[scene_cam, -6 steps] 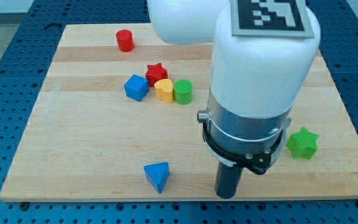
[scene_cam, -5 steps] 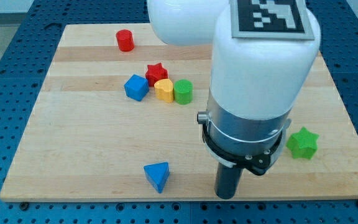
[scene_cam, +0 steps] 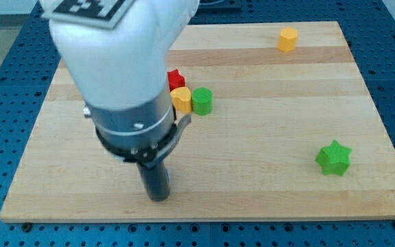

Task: Move blue triangle towards group of blocks

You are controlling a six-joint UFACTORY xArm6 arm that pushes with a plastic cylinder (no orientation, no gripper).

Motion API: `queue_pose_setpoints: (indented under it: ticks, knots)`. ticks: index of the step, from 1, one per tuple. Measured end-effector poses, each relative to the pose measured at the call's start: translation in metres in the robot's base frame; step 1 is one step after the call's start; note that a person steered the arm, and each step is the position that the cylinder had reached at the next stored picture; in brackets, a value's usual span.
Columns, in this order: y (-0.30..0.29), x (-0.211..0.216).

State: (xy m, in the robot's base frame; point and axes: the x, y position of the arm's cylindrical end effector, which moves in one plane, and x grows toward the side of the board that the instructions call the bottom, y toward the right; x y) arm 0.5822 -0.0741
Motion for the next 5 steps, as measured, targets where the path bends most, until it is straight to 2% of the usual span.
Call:
queue_pose_setpoints:
  ticks: [2, 3, 4, 5]
  knots:
    - [-0.001, -0.056]
    - [-0.017, -0.065]
    - [-0.059, -0.052]
    - [-0.084, -0.057]
